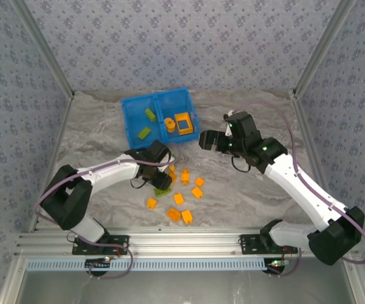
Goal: Sort the legos into containers by color
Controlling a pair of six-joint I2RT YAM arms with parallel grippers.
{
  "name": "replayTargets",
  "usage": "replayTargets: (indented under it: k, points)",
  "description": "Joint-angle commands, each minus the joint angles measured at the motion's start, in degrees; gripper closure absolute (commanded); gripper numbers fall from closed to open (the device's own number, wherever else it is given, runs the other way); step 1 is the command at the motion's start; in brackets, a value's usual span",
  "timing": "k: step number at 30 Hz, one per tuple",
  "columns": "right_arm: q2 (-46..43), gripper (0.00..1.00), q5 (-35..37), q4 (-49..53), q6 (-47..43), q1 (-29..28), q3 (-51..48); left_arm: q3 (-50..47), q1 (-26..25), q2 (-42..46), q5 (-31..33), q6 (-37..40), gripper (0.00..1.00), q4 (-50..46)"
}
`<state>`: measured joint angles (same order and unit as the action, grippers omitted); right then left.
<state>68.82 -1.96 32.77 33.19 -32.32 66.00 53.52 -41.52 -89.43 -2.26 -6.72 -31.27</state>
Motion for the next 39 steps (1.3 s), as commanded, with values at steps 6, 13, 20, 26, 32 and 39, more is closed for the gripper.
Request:
replayTargets:
  k: [6,13,20,26,32,39]
  points:
    - [-1.1,0.00,0.3,0.7,-0.1,0.5,-0.5,0.5,0.2,-2.0,2.9,-2.1,0.53,2.2]
    - [-1.4,0.00,0.7,1.4,-0.2,0.5,-0.3,-0.2,0.2,-3.7,2.4,-3.4,0.65,2.6]
    - [-1.6,0.00,0.6,1.2,-0.1,0.5,-0.3,1.4,0.3,0.2,3.2,-3.7,0.72,0.7]
    - [-2.0,0.00,0.5,0.8,0.3,0.5,-0.4,10.8,2.7,5.3,7.9,-4.0,0.72,-4.0]
    - [-2.5,0.00,0.2,0.6,0.8,0.3,-0.2,25.6,11.2,-1.6,12.6,-3.1,0.72,-4.8]
    - [-5.4,0.00,1.4,1.4,1.3,0.2,-0.9,44.4,21.1,-18.8,11.7,-3.6,0.73,-5.4]
